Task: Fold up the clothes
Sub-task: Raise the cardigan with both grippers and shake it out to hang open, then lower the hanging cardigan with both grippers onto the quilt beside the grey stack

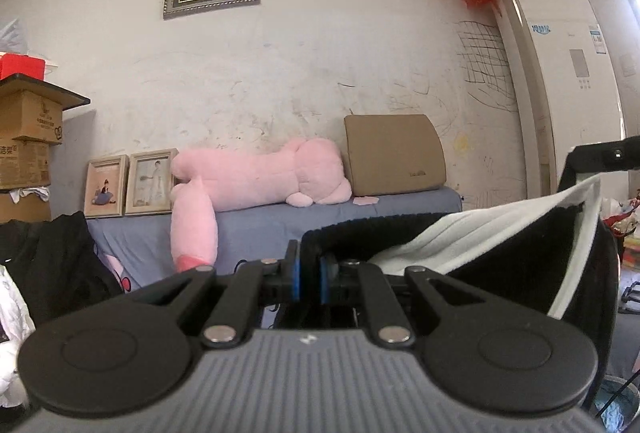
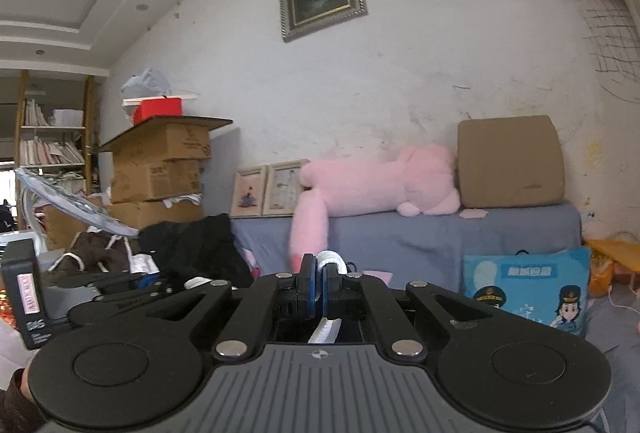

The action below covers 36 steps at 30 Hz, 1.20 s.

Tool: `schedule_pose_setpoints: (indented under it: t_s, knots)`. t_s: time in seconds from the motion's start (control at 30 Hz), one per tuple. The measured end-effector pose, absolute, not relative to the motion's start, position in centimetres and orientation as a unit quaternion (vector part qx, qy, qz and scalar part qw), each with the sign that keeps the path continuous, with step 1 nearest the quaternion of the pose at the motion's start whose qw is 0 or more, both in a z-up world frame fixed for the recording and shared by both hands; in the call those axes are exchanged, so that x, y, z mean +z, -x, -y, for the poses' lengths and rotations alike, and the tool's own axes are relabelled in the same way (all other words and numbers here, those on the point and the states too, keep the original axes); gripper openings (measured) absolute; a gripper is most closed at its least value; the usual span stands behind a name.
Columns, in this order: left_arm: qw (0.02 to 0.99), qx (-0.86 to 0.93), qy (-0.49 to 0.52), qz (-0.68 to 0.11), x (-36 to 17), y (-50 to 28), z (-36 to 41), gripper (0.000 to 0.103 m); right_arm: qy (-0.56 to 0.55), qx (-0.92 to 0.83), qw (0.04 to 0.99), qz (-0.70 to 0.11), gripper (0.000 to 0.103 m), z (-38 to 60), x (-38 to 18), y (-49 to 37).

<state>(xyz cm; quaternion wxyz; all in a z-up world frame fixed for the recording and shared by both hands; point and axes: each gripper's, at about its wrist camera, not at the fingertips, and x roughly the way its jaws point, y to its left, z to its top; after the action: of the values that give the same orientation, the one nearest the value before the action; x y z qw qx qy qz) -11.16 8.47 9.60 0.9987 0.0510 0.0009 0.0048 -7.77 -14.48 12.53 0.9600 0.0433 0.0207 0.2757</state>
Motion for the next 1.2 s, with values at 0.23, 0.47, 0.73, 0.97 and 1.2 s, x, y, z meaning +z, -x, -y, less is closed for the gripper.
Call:
schedule_pose_setpoints:
  t_s: [0.23,0.47,0.73,0.97,1.2]
  knots:
    - [0.998,0.005,-0.057,-0.029,8.4,9.5,-8.7,0.01,-0.034,0.267,0.962,-0.039,0.003,13.8,11.9,5.9]
    - [0.988,0.011,-0.048,-0.147,1.4,-2.5,-8.5,0.01,-0.044,0.206,0.963,-0.169,0.003,12.5,5.2,-8.3]
    - [0.956,0.04,-0.089,-0.276,-10.9,-21.0,-10.5,0.01,-0.037,0.138,0.942,-0.304,0.003,8.8,-7.3,-24.4]
    - [0.945,0.041,-0.089,-0.313,-16.6,-28.2,-12.4,0.01,-0.037,0.117,0.927,-0.354,0.003,7.9,-14.5,-32.0]
    - [0.94,0.049,-0.084,-0.326,-18.7,-31.6,-14.5,0.01,-0.035,0.121,0.921,-0.369,0.003,6.8,-17.5,-36.5]
